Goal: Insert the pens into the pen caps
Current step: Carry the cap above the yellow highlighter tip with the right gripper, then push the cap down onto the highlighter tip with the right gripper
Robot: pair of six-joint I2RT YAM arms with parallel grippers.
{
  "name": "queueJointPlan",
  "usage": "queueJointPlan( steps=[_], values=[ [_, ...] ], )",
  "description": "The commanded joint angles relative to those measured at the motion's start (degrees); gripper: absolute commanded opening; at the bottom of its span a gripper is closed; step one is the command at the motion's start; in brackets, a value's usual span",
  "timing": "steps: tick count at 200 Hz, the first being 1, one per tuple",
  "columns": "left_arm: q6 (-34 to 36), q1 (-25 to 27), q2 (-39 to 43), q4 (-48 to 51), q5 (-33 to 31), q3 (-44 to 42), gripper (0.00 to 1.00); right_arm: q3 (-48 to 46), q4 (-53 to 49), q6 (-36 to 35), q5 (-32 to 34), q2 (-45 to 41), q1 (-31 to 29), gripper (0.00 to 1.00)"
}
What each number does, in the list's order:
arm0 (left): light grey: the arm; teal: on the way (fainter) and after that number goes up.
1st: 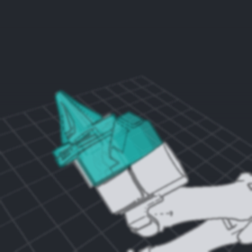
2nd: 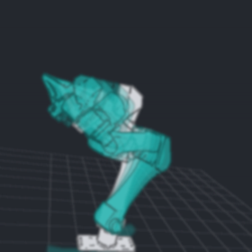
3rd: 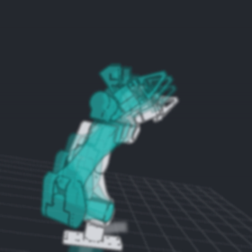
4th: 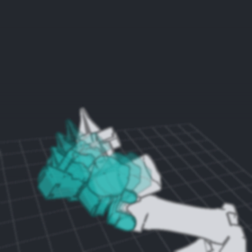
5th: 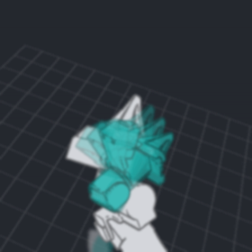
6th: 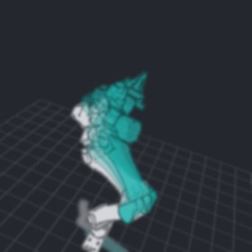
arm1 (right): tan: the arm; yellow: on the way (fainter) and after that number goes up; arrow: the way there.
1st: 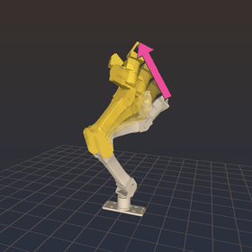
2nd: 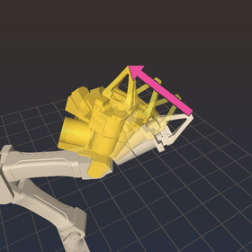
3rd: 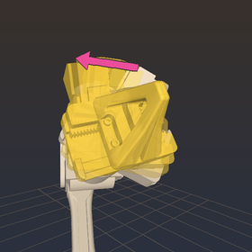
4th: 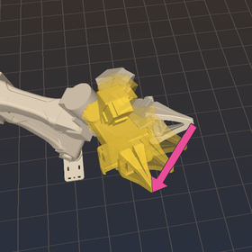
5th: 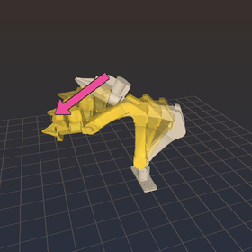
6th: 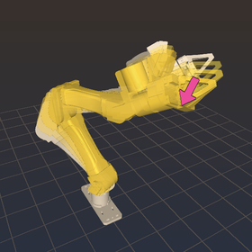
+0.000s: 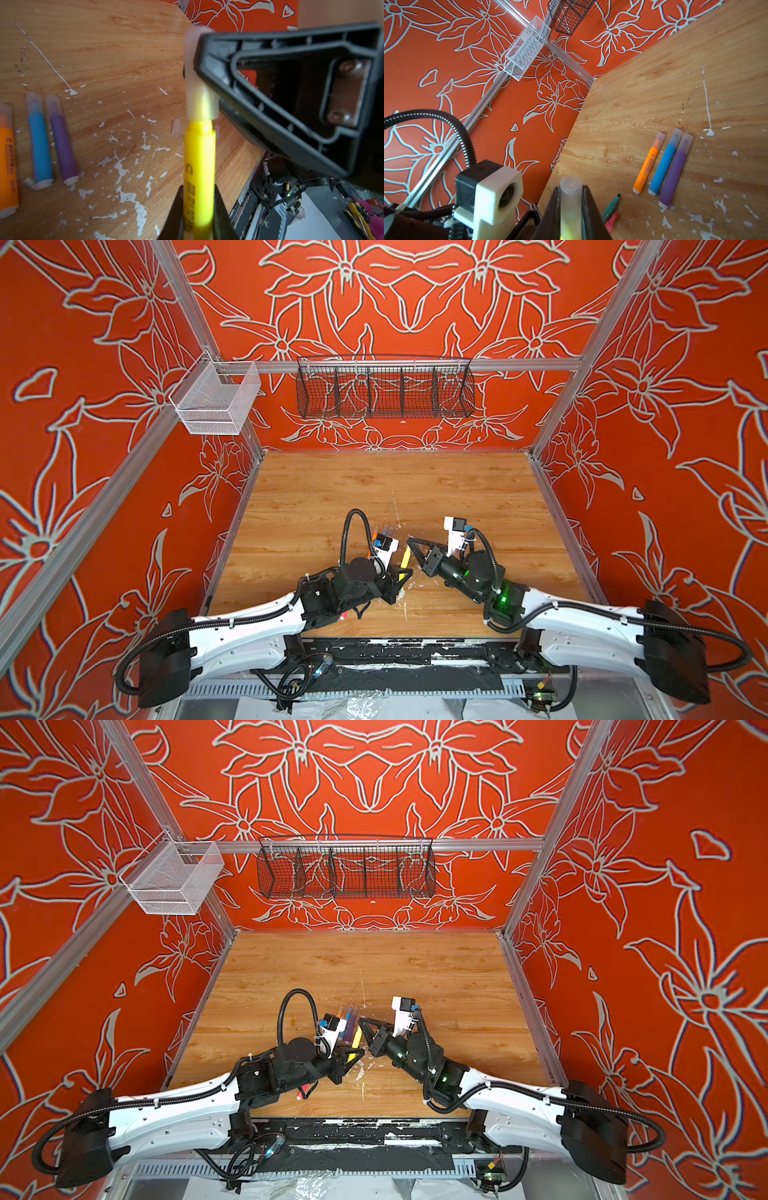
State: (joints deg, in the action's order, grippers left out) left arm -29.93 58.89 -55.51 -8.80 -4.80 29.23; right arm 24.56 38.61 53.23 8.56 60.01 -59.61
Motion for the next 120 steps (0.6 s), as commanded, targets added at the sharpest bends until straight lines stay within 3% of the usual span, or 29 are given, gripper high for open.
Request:
queueJointPlan(
  steps=[1, 31, 66, 95, 120],
  values=[
    [0.3, -0.3, 0.1, -5.6, -3.1, 0.1, 0.00, -1.3, 2.6, 1.3, -1.3, 0.6, -1.9, 0.01],
    [0.6, -2.5, -0.6, -7.3, -1.3, 0.2, 0.00, -1.6, 3.8, 1.2, -0.6, 1.7, -3.1, 0.03],
    [0.6, -5.5, -3.8, -10.4, 3.9, -0.2, 0.00, -1.8, 2.7, 0.7, 0.7, 1.5, -3.5, 0.18],
    [2.6, -5.5, -4.9, -10.1, 5.9, 0.5, 0.00, -2.3, -0.2, -0.6, 3.1, -1.1, -3.5, 0.45],
    [3.5, -5.5, -4.1, -9.4, 5.7, -0.3, 0.00, -2.0, -8.4, -1.2, 7.5, -5.6, -3.5, 0.62]
  ],
)
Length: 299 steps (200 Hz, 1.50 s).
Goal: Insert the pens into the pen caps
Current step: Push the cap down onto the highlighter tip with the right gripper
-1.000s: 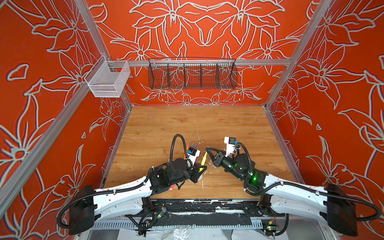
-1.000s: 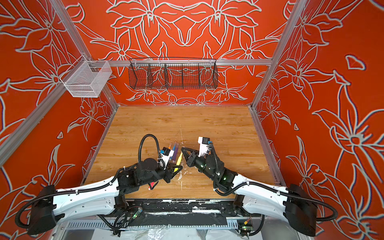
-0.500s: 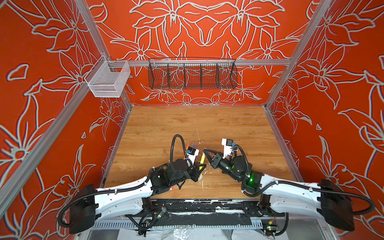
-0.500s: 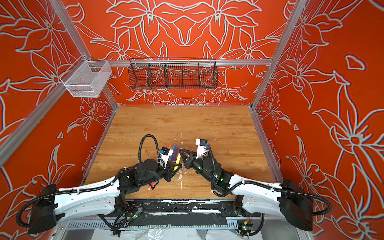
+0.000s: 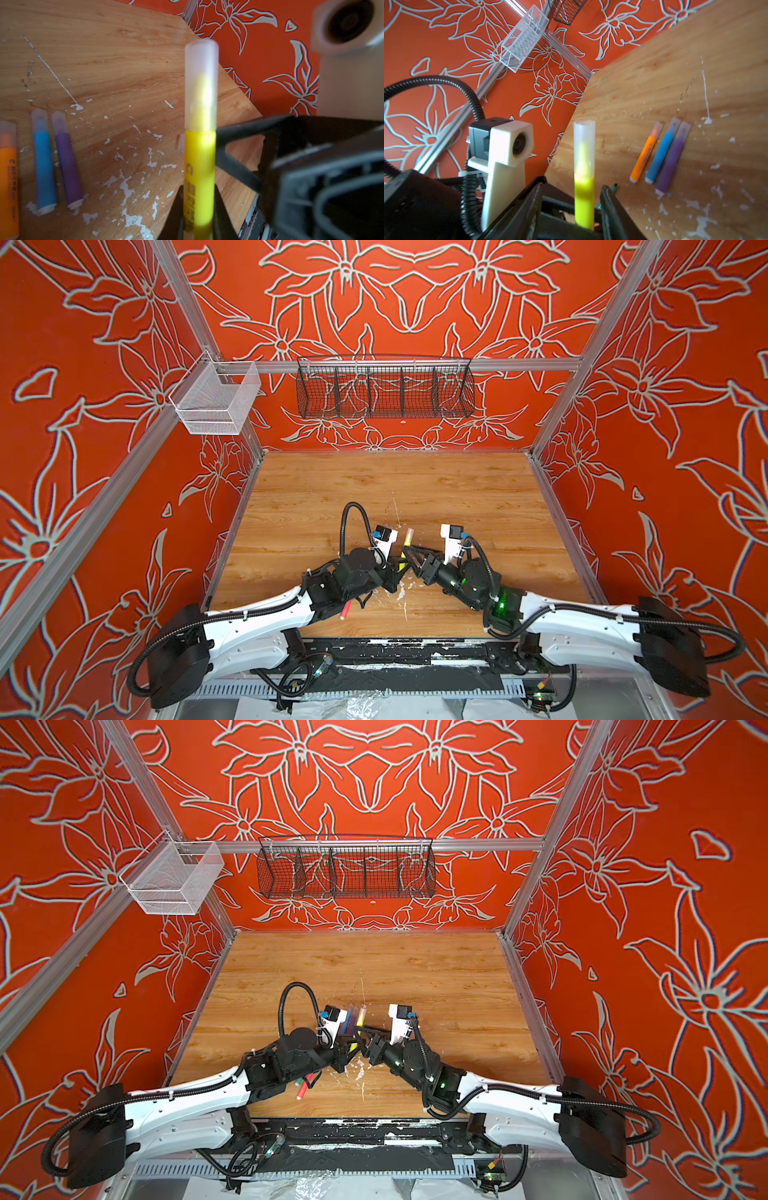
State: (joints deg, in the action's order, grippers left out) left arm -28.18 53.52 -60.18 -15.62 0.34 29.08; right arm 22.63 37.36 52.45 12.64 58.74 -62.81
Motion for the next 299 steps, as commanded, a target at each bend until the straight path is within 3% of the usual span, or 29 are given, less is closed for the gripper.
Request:
queueJointPlan(
  steps=[1, 46, 69, 161, 258, 299],
  values=[
    [1.9, -0.2, 0.6, -2.5, 0.6, -0.1, 0.00, 0.0, -7.5, -0.4, 3.5, -4.6, -0.3, 0.62],
    [6.0, -0.2, 2.0, -0.1, 3.0, -0.5, 0.00, -0.4, -16.6, -3.0, 9.8, -13.6, -0.3, 0.77],
    [8.3, -0.2, 2.3, 2.0, 4.5, 0.2, 0.00, 1.9, -21.2, -5.1, 11.2, -15.9, -0.2, 0.79],
    [12.0, -0.2, 5.0, 4.0, 8.1, -0.2, 0.00, 10.9, -23.2, -9.0, 9.2, -8.0, 0.1, 0.79],
    [12.3, -0.2, 5.6, 4.3, 10.0, -0.6, 0.00, 14.9, -21.7, -9.3, 8.3, -1.3, 0.4, 0.52],
    [12.6, -0.2, 6.1, 4.7, 9.6, -0.9, 0.00, 16.4, -20.6, -8.4, 5.7, 1.6, 0.4, 0.34]
  ],
)
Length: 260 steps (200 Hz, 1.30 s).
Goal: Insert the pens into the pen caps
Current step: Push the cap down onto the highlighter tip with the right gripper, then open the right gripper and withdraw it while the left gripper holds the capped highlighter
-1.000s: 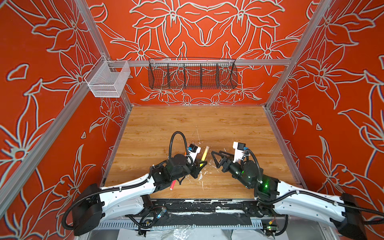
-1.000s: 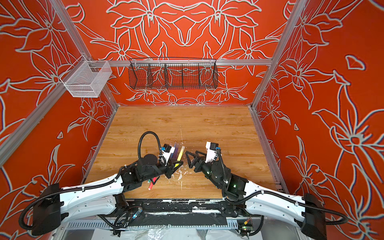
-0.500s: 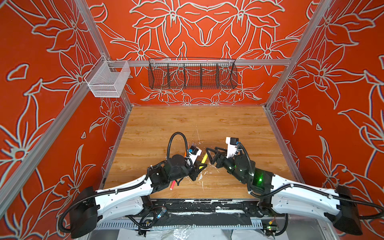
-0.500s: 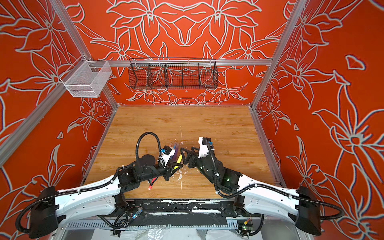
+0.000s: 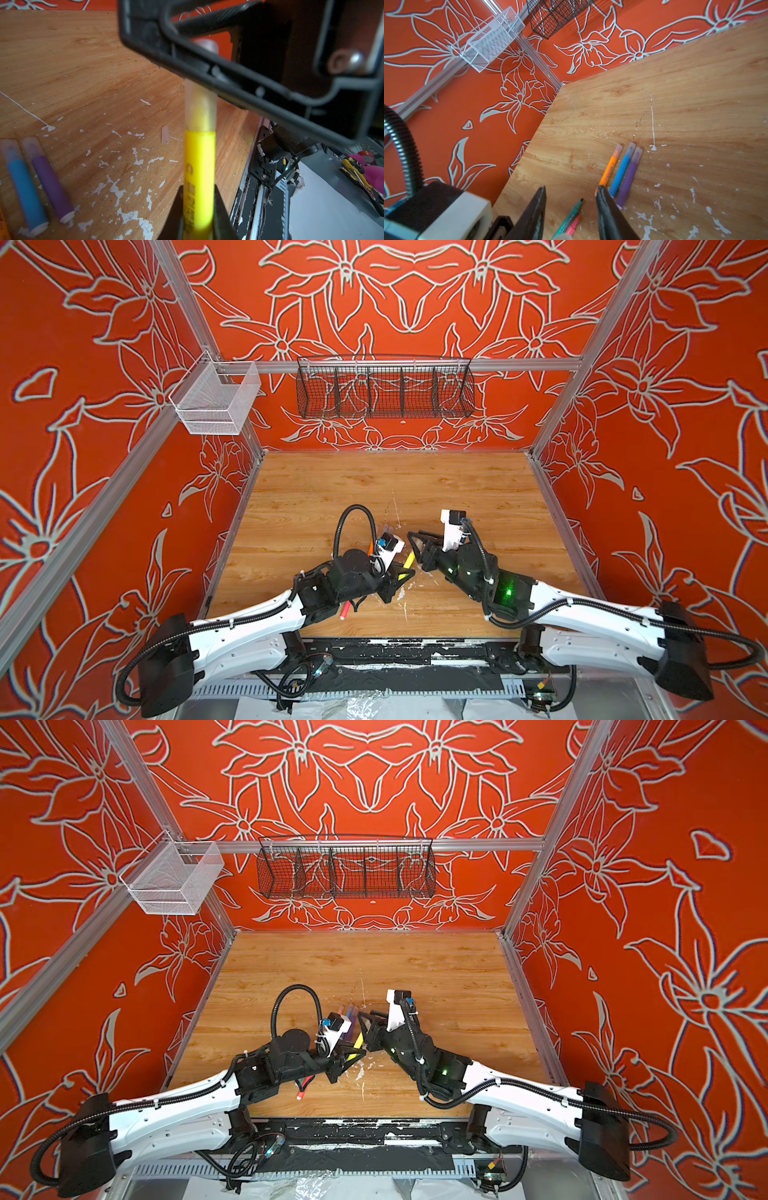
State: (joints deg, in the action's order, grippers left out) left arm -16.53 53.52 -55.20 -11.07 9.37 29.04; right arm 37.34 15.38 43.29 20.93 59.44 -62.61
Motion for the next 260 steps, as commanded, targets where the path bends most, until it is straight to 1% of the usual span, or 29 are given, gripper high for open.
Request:
queueJointPlan(
  steps=[1, 10, 39, 58, 79, 113, 150, 205, 208, 214, 260],
  values=[
    [1.0, -0.2, 1.1, 0.2, 0.6, -0.8, 0.00, 1.7, 1.5, 0.7, -2.7, 0.9, 0.2, 0.33],
    [1.0, -0.2, 1.1, 0.2, 0.4, -0.8, 0.00, 1.7, 1.7, 0.9, -3.3, 1.0, 0.2, 0.29],
    [1.2, -0.2, 0.6, 0.3, -0.6, -0.4, 0.00, 0.7, 3.3, 2.1, -6.4, 0.8, 0.2, 0.08],
    [1.2, -0.2, 0.0, 0.8, -1.4, 0.5, 0.00, -0.5, 4.8, 3.5, -8.2, 1.3, 0.2, 0.00],
    [1.2, -0.2, -0.4, 0.5, -2.3, 1.3, 0.00, -1.7, 6.9, 4.9, -10.1, 2.4, 0.1, 0.00],
    [1.8, -0.2, -0.6, 1.4, -5.9, 4.2, 0.00, -1.2, 6.0, 5.2, -11.2, 4.5, -0.2, 0.00],
    [2.8, -0.2, 0.3, 1.4, -11.3, 7.2, 0.00, -2.4, 6.1, 5.8, -11.4, 5.0, -0.6, 0.00],
    [6.0, -0.5, -0.9, 2.1, -12.9, 12.6, 0.00, -3.5, 5.9, 5.6, -10.4, 5.2, -2.4, 0.00],
    [6.1, -0.6, -2.5, 2.2, -13.0, 12.9, 0.00, -3.6, 5.8, 5.6, -10.4, 5.3, -2.4, 0.00],
    [6.4, -0.7, -3.0, 2.1, -13.3, 13.3, 0.00, -3.7, 5.8, 5.5, -10.1, 5.4, -2.5, 0.00],
    [6.9, -2.4, -3.5, 0.8, -13.8, 15.3, 0.00, -5.1, 6.8, 5.8, -10.3, 5.6, -2.7, 0.00]
  ],
)
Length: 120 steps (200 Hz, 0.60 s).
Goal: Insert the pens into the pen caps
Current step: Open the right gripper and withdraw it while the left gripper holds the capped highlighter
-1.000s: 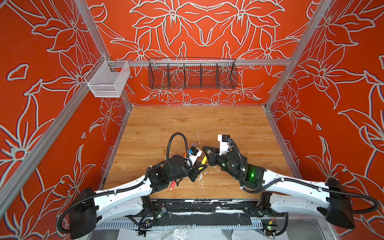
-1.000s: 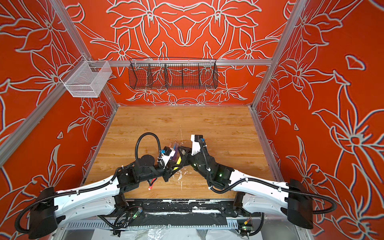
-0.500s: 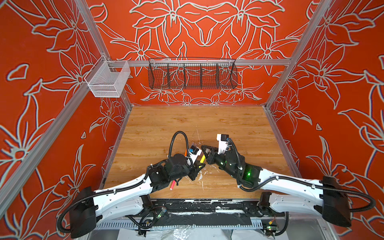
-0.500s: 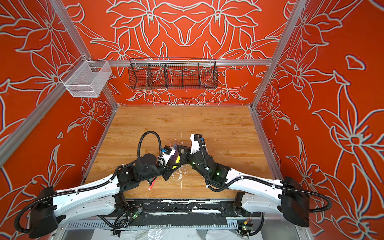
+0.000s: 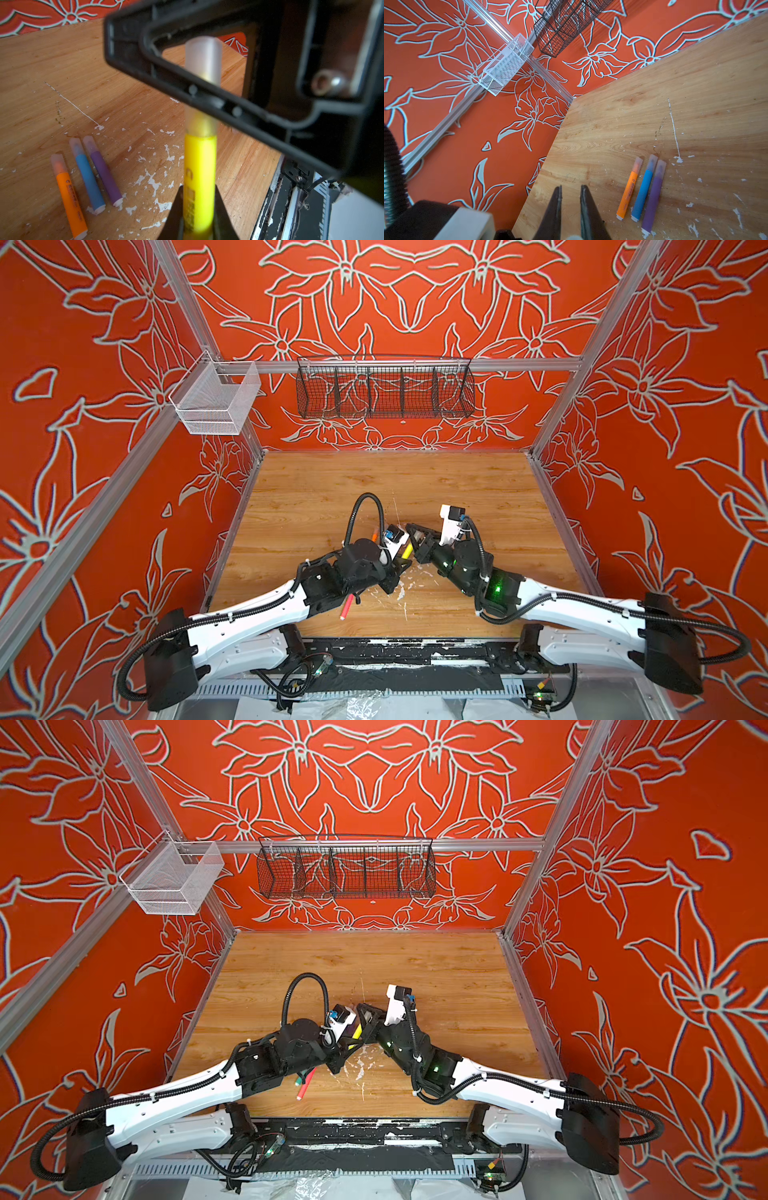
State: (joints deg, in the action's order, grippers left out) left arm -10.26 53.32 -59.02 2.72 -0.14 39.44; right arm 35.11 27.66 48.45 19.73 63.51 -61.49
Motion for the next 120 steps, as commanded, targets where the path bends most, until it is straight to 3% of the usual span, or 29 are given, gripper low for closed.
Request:
queueJointPlan(
  steps=[1, 120],
  values=[
    [0.7, -2.2, 0.3, -13.0, -4.3, 5.0, 0.00, -2.8, -5.4, 0.7, -9.1, 1.5, -3.9, 0.00],
    [1.0, -6.2, -1.4, -14.3, -3.8, 10.6, 0.00, -3.9, -3.7, 1.9, -8.9, 4.0, -5.9, 0.00]
  ],
)
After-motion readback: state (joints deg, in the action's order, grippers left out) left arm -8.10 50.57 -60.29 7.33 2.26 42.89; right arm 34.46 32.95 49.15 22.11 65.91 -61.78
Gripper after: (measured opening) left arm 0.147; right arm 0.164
